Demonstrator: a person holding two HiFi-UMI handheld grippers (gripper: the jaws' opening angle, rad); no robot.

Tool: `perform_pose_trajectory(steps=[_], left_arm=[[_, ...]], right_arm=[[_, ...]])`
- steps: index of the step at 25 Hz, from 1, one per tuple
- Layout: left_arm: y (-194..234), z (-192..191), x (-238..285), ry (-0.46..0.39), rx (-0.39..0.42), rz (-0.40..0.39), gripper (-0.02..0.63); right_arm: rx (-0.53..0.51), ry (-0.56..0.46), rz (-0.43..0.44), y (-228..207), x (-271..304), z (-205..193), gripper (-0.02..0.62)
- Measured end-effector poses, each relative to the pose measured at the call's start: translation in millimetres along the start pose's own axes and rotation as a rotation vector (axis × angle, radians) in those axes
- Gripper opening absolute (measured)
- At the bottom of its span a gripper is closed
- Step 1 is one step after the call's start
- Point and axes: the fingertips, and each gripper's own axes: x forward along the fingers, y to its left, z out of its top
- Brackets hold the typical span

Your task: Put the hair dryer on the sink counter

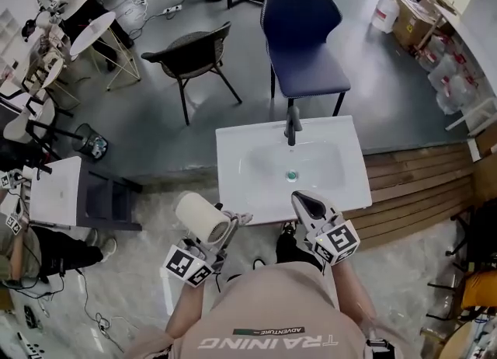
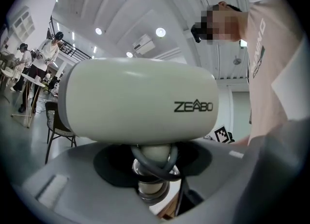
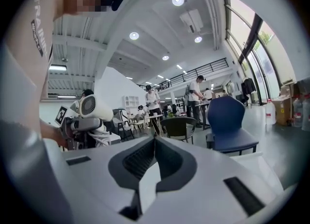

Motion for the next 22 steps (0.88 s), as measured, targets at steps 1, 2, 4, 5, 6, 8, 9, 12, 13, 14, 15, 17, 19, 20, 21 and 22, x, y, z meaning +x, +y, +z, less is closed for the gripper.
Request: perform_pose_trajectory(steps=[1,2,4,5,6,8,9,12,13,14,15,17,19,20,21,22], left_arm=[[4,-1,8,0.005,-0.002,0.01,0.21],[7,-1,16,0.012,0.002,0.019,0.21],[10,-3,37,0.031,0.031,0.035,0.21],[11,-3,48,0.041,0.051,0.041,0.21],[12,-3,59,0.048,0.067,0.044,0.21],[18,-2,79,0.057,0.085,0.053,0.21],[22,-2,87,0.063,0.089,0.064,0.21],[38,-5,103,0.087,0.113,0.107,0.21],[43,-5,108,0.093,0.121,0.118,0.21],[49,-6,114,0.097,0.124,0.129,0.21],[56,-7,120,0.102,0.122,0.14,0.21],[72,-12,134,0.119,0.112,0.169,0.21],[90,-15,143,0.134,0.107,0.202,0.21],[97,-16,148,0.14,0.114,0.211,0.21],[103,-15,153,0.145,0.127,0.216,0.21],[109,-14,159,0.152,0.141,0.219,0.21]], right_arm=[[-0.008,-0.002,0.012,-8,6,5,0.006],[-0.015,0.0,0.02,-17,11,9,0.006],[-0.026,0.006,0.027,-39,16,17,0.006],[-0.027,0.006,0.028,-51,17,20,0.006],[-0.022,0.005,0.029,-63,20,22,0.006],[-0.013,0.007,0.042,-84,26,24,0.006],[-0.013,0.009,0.052,-91,30,25,0.006],[-0.019,0.022,0.081,-105,38,24,0.006],[-0.018,0.026,0.088,-109,39,23,0.006],[-0.017,0.027,0.093,-114,40,22,0.006],[-0.016,0.029,0.096,-120,41,22,0.006],[-0.012,0.034,0.094,-134,40,21,0.006],[-0.003,0.042,0.087,-149,38,19,0.006],[0.0,0.046,0.084,-156,37,18,0.006],[0.0,0.05,0.081,-163,37,17,0.006],[-0.002,0.053,0.078,-170,37,18,0.006]])
